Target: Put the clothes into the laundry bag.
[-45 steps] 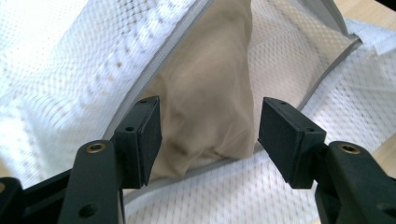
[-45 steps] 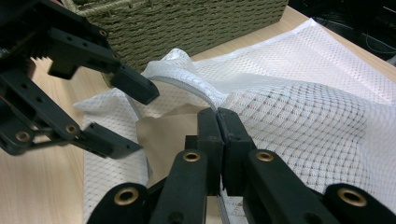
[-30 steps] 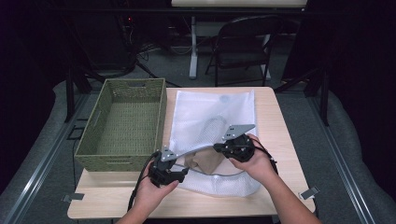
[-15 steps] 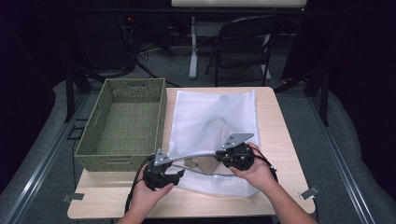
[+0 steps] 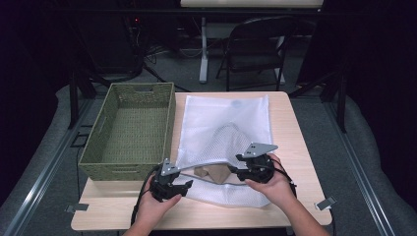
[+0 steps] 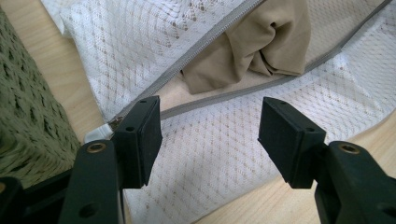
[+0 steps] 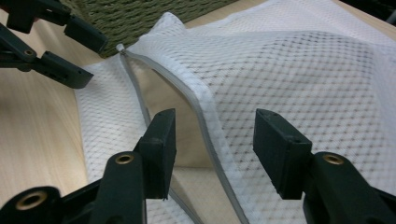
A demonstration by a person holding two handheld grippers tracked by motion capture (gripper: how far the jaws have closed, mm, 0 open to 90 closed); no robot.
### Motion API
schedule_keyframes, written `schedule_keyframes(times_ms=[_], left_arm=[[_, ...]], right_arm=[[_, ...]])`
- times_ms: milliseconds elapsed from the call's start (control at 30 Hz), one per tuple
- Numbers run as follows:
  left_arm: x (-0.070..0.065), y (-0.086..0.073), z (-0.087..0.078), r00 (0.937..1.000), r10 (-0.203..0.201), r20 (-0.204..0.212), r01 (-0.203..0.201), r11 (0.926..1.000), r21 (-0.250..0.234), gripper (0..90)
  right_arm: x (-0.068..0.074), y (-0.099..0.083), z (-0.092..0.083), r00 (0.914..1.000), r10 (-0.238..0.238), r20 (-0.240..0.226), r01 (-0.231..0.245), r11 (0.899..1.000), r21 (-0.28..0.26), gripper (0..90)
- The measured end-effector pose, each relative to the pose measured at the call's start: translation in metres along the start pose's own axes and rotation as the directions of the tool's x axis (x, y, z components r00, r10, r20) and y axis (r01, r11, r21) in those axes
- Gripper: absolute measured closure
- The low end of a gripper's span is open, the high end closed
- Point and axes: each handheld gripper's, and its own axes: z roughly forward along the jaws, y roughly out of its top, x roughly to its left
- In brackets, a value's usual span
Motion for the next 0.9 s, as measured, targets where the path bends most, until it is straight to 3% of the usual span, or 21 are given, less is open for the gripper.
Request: schedule_keyframes(times_ms=[233,667,900], left_arm=[[0.000,-0.001,0.002,1.0000,0.007,0.002,-0.007,1.0000,0.003,39.2],[-0.001,0.004,0.004,0.9996,0.030,0.004,-0.029,0.9995,-0.009,40.6],[0.001,0.009,0.003,0.9992,0.014,0.037,-0.014,0.9999,-0.002,46.3]], right_arm=[[-0.006,-0.012,-0.009,0.9987,0.027,0.042,-0.027,1.000,-0.017,43.2],[-0.015,-0.045,-0.024,0.9908,0.091,0.100,-0.092,0.996,0.007,41.1],[-0.015,-0.061,-0.034,0.9846,0.127,0.120,-0.128,0.992,0.005,43.4]])
